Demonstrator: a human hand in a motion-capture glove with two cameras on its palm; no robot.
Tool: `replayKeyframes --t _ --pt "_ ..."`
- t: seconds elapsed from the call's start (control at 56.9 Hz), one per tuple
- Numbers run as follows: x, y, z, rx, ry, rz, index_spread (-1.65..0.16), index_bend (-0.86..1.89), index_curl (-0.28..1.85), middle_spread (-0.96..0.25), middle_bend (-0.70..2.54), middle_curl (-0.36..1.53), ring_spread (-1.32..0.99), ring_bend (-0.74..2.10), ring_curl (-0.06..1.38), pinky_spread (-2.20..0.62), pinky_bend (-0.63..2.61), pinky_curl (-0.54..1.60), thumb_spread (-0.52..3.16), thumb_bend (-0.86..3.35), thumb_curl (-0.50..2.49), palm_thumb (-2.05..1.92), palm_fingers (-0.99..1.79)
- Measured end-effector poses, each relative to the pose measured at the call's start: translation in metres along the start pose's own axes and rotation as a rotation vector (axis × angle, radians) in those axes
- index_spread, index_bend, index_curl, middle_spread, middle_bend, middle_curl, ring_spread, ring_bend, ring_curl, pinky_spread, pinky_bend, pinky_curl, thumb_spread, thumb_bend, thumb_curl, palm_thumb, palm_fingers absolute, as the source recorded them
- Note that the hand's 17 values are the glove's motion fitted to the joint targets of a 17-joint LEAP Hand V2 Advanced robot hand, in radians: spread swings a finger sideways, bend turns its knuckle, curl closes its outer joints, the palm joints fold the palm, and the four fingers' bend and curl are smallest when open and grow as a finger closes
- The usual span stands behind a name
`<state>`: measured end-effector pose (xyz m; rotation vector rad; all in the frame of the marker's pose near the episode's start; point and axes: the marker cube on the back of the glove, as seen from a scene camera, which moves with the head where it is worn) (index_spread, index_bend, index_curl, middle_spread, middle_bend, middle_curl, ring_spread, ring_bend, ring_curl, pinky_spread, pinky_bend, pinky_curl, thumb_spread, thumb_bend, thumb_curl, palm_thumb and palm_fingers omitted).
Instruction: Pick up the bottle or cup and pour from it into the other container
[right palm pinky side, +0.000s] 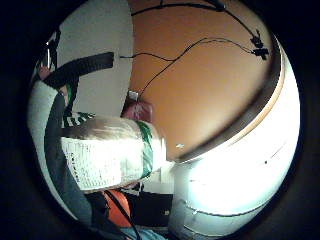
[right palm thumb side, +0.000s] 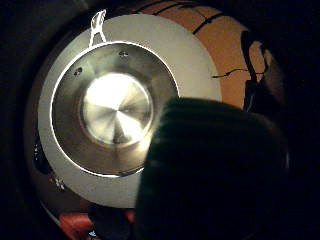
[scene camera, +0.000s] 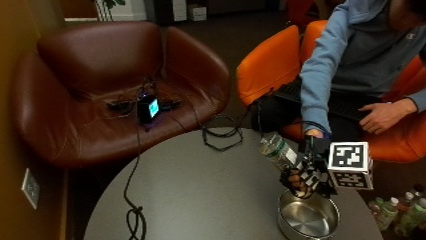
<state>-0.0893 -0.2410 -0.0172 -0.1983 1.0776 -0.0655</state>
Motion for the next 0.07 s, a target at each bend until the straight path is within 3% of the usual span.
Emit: replayKeyframes --t 0.07 --pt "-0.0004 -0.0008 0.0003 -0.006 -0.006 0.003 -0.23 0.17 0.5 -0.12 0.34 0.5 -0.22 0.37 0.45 -0.31 0.38 0.4 0.22 -0.04 0.75 0.94 1.22"
